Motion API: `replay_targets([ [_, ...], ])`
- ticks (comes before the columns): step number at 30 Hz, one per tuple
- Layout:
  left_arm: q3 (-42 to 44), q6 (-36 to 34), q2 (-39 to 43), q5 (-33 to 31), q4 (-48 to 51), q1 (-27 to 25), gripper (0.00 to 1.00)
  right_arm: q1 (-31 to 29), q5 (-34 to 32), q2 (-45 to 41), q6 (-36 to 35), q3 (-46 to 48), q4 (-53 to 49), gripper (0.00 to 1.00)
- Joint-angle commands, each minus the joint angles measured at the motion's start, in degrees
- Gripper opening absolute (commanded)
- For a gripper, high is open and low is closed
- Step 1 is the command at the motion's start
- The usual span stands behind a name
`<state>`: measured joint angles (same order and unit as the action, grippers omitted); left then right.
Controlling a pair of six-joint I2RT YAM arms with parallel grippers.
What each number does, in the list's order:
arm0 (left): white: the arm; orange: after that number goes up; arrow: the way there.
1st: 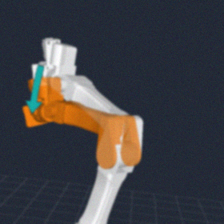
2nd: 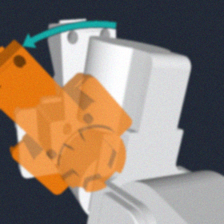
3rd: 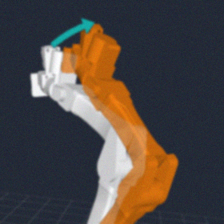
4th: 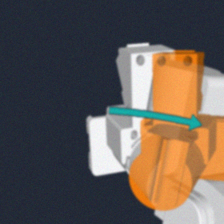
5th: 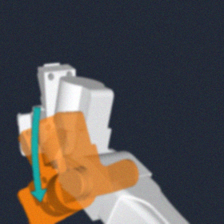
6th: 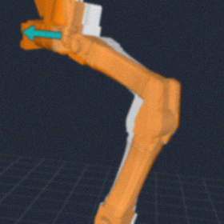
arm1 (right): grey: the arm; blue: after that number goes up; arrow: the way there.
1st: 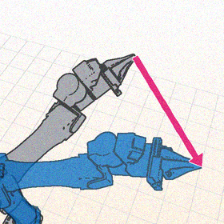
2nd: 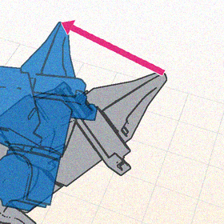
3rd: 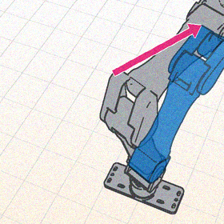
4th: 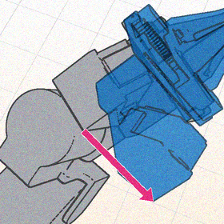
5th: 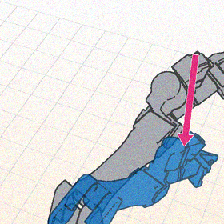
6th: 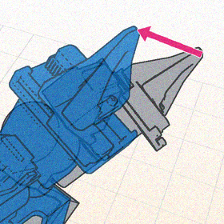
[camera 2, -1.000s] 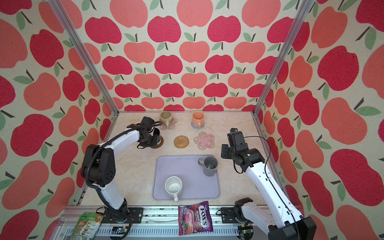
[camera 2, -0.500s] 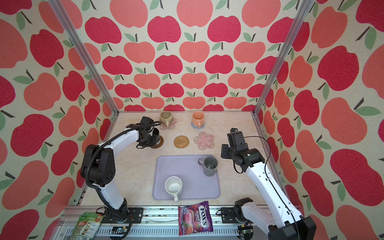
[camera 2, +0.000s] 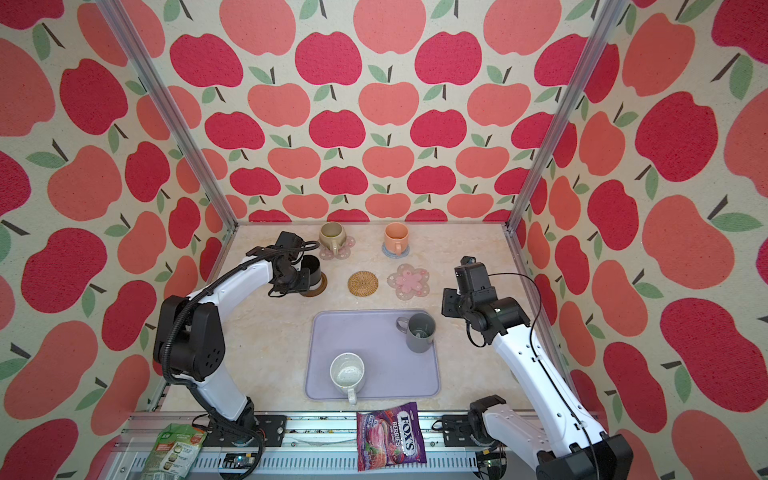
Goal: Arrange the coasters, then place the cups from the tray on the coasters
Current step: 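Raise left gripper off black mug while right gripper moves over grey mug, then lower right gripper onto grey mug rim on tray and close it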
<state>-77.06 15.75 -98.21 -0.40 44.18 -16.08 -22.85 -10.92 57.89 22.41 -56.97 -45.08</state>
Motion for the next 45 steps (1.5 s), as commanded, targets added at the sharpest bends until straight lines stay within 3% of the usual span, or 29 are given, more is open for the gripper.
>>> replay_targets([
  [1,0.0,1.4,5.4,-4.5,4.4,-0.9,0.45,0.1,1.5,-1.3,0.2,0.3,-1.4,0.57],
  [8,2.3,3.0,14.5,-5.2,6.6,-2.1,0.44,-1.6,5.8,2.9,-4.6,-4.2,-2.3,0.56],
  [16,5.2,4.1,22.7,-0.5,5.9,-3.8,0.42,-8.7,5.6,13.0,-10.1,-11.5,-3.8,0.55],
  [27,6.9,5.1,23.7,1.0,6.1,-6.8,0.41,-18.4,3.6,29.3,-20.2,-25.0,-13.1,0.53],
  [45,7.9,4.7,23.1,1.7,6.0,-7.3,0.41,-21.6,4.8,41.4,-27.2,-31.9,-23.3,0.5],
])
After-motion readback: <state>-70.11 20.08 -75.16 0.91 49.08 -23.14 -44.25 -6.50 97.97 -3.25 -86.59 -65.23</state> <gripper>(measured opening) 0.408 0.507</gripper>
